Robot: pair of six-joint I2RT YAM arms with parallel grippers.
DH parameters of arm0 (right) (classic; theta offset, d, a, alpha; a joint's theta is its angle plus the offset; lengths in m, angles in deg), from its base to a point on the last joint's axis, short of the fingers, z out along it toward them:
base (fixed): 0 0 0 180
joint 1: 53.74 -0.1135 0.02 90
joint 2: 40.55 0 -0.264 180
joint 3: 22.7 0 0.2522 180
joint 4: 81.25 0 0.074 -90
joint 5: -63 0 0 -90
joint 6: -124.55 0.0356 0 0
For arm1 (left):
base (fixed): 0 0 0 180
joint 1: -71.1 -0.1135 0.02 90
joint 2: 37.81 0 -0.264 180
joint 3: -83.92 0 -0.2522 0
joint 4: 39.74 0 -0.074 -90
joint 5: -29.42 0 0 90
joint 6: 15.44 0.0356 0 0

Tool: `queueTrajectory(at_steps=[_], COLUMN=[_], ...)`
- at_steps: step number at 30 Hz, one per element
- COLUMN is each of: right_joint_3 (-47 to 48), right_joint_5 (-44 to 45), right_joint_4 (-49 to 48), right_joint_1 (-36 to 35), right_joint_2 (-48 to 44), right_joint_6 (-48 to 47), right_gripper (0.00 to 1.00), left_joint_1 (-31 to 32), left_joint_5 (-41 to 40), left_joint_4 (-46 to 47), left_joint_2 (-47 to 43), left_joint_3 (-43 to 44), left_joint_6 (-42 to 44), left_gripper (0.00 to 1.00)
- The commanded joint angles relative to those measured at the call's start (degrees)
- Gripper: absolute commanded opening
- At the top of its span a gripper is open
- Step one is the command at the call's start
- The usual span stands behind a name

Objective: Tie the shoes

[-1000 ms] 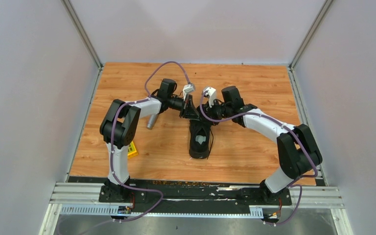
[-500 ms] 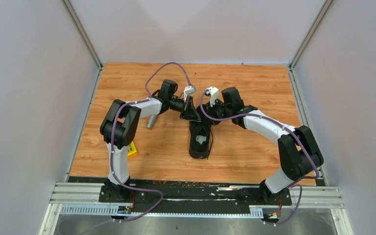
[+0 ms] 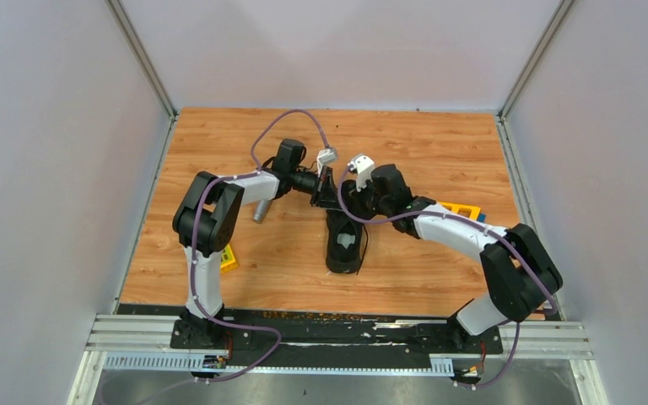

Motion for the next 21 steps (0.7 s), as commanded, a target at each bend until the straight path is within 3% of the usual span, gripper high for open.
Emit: queueTrajectory(at_steps=[1,6,13,21], right_joint_3=[-3.55,-7.81,-8.26,-10.30], right_joint_5=[17.41,28.34,28.65,32.39], right_joint_4=[-8.37,-15.52,-15.31,-19.76], right_joint_1=[-3.50,-7.39,-9.38,-10.35], right_joint_2=[-3.10,-5.21,-9.76,-6.51], right_joint_6=[0.59,-0.74,-1.41,-0.62], right_gripper=[0.00,0.00,0.00,0.00], left_joint_1=[0.39,0.58,1.01,1.07], left_joint_5=[1.43,1.41,0.90,-0.29], left_joint_4=[4.61,4.50,4.21,6.33], left_joint_2=[-0.13,-0.06,-0.17,-0.03], left_joint_3=[-0.94,-1.17,-1.52,-2.08], left_joint_6=[-2.96,-2.97,-2.75,-4.72], left_gripper=[0.00,0.00,0.00,0.00])
